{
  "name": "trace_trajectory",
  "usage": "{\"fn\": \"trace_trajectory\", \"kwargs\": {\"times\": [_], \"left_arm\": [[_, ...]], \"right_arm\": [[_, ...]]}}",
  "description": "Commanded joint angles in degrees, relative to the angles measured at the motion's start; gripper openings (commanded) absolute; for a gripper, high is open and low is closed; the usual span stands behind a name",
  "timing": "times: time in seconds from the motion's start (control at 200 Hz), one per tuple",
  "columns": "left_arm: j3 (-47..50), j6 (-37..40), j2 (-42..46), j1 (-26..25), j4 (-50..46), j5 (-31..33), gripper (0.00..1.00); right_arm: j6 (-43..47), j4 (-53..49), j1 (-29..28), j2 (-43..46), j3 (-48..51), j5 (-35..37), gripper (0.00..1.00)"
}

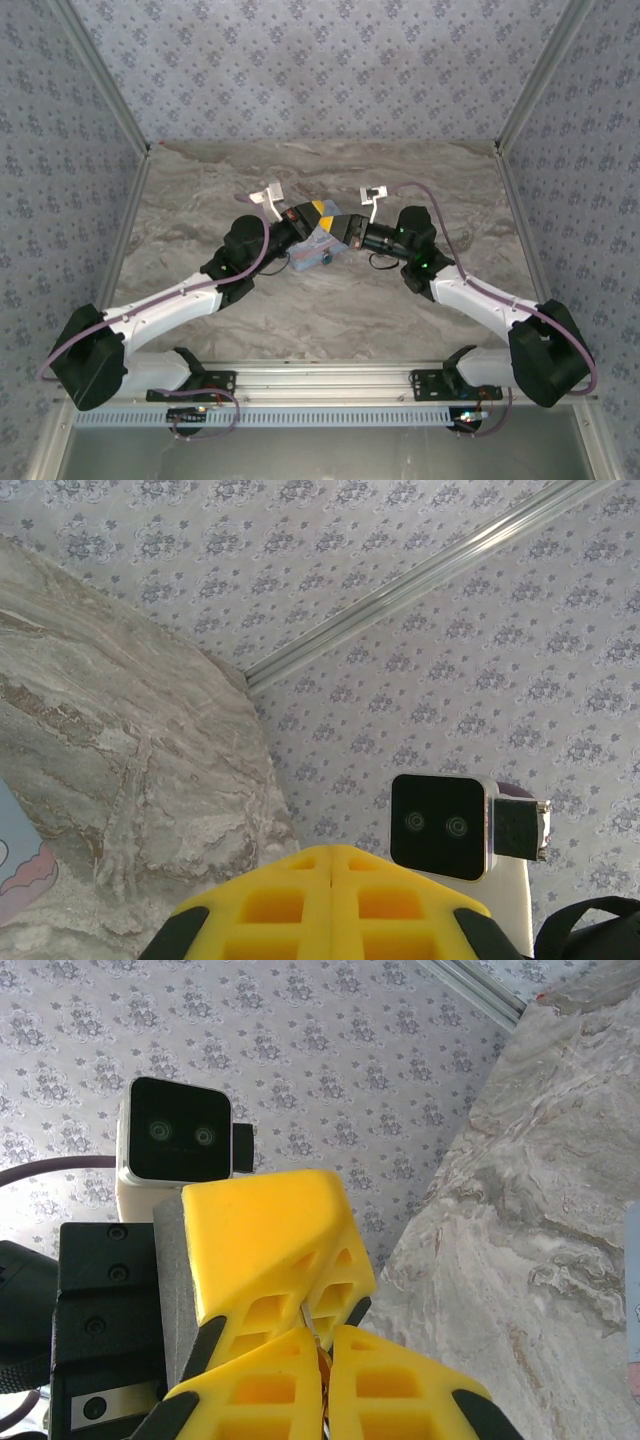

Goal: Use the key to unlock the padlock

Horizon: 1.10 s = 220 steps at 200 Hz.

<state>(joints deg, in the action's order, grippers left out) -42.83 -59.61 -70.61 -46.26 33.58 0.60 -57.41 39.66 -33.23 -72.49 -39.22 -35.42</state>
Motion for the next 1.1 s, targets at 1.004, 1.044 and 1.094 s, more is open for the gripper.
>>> {"fn": "trace_trajectory", "kwargs": {"times": [1.004, 1.044, 1.094], "left_arm": [[-2.01, -0.22, -0.28, -0.68, 0.85, -9.46, 0.53], [-2.4, -0.54, -1.26, -0.94, 1.2, -9.78, 0.53], [-2.83, -0.97, -2.34, -1.18, 1.85, -10.09, 0.53]], "right_arm": [[7.5, -9.32, 2.35, 10.3, 2.01, 1.43, 0.0], [7.4, -9.2, 2.16, 10.18, 1.8, 1.57, 0.0], [7.24, -8.99, 1.87, 9.96, 1.61, 1.74, 0.0]]}}
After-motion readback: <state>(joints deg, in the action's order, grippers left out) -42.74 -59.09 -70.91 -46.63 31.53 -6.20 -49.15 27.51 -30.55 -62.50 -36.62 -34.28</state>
